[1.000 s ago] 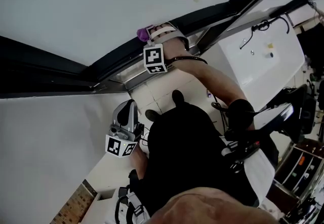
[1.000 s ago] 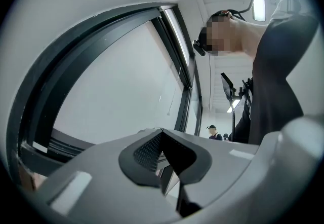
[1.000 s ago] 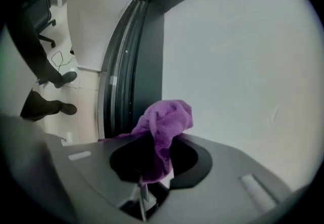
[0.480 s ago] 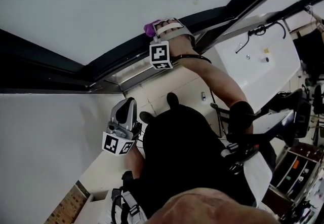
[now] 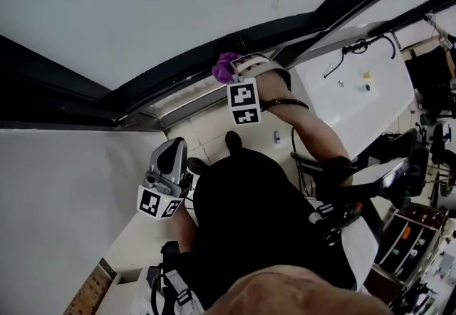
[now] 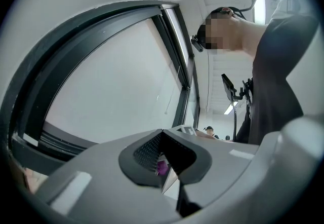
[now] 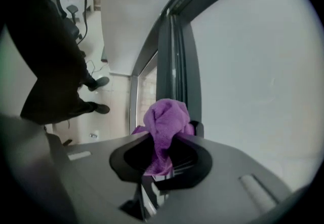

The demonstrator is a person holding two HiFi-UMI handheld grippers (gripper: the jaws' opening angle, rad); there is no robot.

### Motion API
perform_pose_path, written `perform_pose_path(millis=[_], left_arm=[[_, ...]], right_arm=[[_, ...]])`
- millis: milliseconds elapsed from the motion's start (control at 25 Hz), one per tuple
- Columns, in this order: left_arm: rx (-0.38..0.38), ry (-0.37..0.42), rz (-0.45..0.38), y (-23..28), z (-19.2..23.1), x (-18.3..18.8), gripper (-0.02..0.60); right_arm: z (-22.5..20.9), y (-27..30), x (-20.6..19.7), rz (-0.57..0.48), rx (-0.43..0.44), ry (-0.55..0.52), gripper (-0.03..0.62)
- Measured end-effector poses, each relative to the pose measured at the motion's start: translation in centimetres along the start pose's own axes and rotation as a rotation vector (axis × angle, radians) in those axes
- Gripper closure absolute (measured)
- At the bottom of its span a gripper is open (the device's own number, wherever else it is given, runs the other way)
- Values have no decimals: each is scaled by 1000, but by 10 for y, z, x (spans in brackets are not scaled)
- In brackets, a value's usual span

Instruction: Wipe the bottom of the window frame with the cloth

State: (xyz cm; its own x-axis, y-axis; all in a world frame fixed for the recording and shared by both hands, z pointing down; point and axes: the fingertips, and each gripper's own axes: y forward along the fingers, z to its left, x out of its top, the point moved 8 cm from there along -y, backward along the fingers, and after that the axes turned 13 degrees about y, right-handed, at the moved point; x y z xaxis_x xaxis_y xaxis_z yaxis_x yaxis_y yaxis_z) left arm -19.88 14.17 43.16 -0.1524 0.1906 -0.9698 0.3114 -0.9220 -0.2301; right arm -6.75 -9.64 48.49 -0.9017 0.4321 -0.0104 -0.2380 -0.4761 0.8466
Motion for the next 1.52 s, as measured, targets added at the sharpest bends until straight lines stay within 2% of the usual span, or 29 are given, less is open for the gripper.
perform_pose_path(millis=[40,120,240,320,440,520,600,760,920,1000,1080,1240,1360,1520], left_arm=[[2,0,3,-1,2,0,581],[4,1,9,0,5,-1,581],[-5,6,4,3,4,-2,581],[-15,10,-1,7,1,-2,581],[-25,13,-2,10,-6,0,581],[-25,13,1,11,-10,2,581],[-20,11,7,10,-11,2,581],[-10,10,18,8,-12,0,581],[-13,9,36,12,-10,-2,581],[-20,7,42,16,-10,-4,581],[-30,4,48,20,-11,-5,581],[-60,4,60,34,-14,-7,581],[-84,12,68,45,-16,-6,581],[-100,28,64,57,-23,-2,581]], right_arm=[[4,-11,-5,-44,4,33,525],[-6,-37,-14,-143,-61,127,524],[-51,-67,-23,-282,-228,300,523],[-83,-60,-29,-320,-261,419,523],[-113,-18,-38,-329,-137,585,523],[-119,-5,-43,-387,-51,680,525],[-118,-8,-49,-435,-21,734,525],[-96,-25,-58,-490,-39,758,525],[-50,-52,-68,-495,-107,720,525],[-26,-63,-75,-489,-105,718,525],[-3,-70,-86,-472,-39,732,524],[41,-49,-116,-455,198,832,523],[54,-39,-132,-477,224,901,523],[28,-54,-134,-635,212,949,523]])
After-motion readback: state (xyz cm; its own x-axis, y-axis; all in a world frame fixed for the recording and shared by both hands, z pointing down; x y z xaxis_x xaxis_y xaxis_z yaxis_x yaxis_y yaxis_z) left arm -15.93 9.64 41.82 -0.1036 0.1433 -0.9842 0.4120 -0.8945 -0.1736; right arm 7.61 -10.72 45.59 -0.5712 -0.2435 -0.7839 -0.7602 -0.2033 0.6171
